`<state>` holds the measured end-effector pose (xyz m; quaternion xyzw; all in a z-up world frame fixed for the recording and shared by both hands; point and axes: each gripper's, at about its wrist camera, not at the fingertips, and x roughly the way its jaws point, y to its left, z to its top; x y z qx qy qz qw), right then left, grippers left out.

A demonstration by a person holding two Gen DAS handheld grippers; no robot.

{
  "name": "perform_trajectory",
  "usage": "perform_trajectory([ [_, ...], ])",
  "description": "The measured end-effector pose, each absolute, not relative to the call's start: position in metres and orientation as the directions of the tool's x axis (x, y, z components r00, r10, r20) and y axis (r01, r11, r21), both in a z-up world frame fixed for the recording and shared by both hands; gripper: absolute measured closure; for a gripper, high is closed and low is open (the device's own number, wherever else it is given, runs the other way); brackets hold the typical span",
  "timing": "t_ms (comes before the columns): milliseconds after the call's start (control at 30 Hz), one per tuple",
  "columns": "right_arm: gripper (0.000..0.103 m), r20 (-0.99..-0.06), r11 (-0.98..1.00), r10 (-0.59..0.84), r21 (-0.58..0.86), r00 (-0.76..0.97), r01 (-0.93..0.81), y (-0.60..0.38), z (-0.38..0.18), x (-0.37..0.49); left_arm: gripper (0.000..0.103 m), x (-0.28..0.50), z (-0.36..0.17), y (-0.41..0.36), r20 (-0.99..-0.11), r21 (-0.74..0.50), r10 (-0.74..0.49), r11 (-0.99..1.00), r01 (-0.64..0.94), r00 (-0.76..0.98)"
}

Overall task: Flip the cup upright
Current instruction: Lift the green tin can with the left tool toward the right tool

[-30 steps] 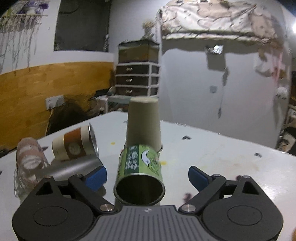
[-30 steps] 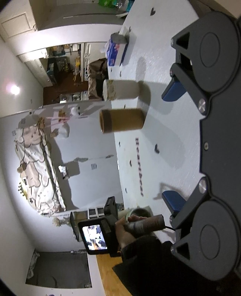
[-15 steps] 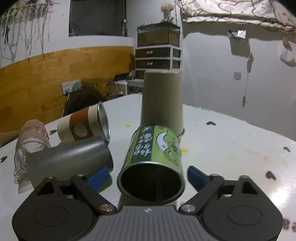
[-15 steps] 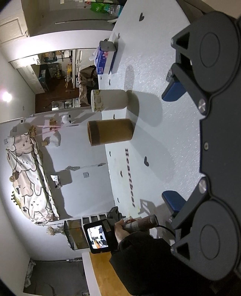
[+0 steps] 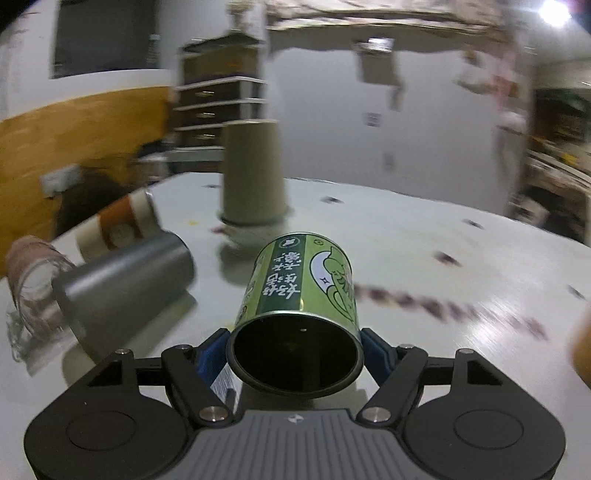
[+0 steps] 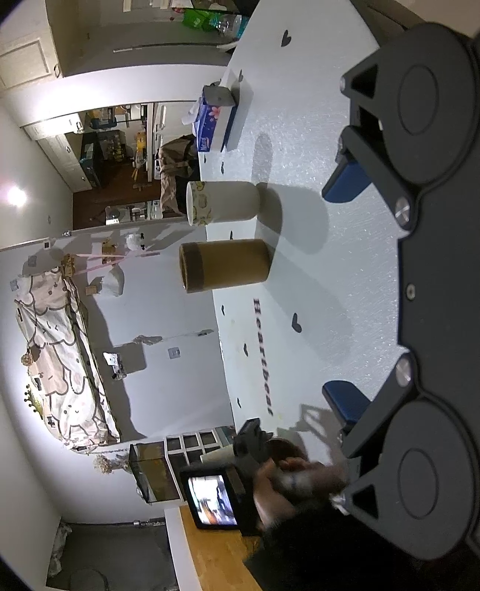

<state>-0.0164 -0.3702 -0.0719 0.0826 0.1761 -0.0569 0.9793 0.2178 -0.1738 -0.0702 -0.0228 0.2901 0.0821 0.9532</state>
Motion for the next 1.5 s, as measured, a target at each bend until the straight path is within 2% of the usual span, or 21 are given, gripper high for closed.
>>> perform_trajectory([
  [233, 0.0, -0.33, 0.978, -0.115, 0.125, 0.937, 0.165, -0.369, -0.06, -0.018, 0.028, 0.133, -0.076, -0.185, -0.539, 0.036, -0.093, 0.99, 0.133, 0.837],
  [400, 0.0, -0.323, 0.976, -0.123, 0.132, 0.938, 0.173, -0.368, -0.051, -0.015, 0.028, 0.078, -0.087, -0.185, -0.477, 0.137, -0.193, 0.948, 0.289, 0.858],
  [533, 0.0, -0.323, 0.98, -0.096, 0.134, 0.941, 0.146, -0.365, -0.041, 0.001, 0.028, 0.056, -0.089, -0.171, -0.457, 0.163, -0.256, 0.918, 0.363, 0.852],
  [767, 0.0, -0.442, 0.976, 0.141, 0.211, 0.886, -0.05, -0.337, -0.02, 0.085, 0.027, 0.038, -0.095, -0.156, -0.424, 0.177, -0.331, 0.883, 0.435, 0.843],
  [933, 0.0, -0.568, 0.964, 0.262, 0.186, 0.78, -0.189, -0.297, -0.028, 0.142, 0.025, 0.039, -0.096, -0.146, -0.419, 0.151, -0.367, 0.874, 0.462, 0.83],
  [1033, 0.0, -0.631, 0.966, 0.257, 0.144, 0.732, -0.215, -0.278, -0.038, 0.161, 0.014, 0.035, -0.097, -0.137, -0.413, 0.131, -0.376, 0.877, 0.463, 0.829],
  [1100, 0.0, -0.67, 0.97, 0.233, 0.113, 0.704, -0.213, -0.273, -0.045, 0.171, 0.012, 0.033, -0.097, -0.13, -0.409, 0.123, -0.376, 0.88, 0.459, 0.832],
  [1500, 0.0, -0.695, 0.99, 0.138, 0.089, 0.705, -0.106, -0.318, -0.045, 0.136, 0.011, 0.043, -0.095, -0.081, -0.431, -0.046, -0.353, 0.927, 0.371, 0.83],
])
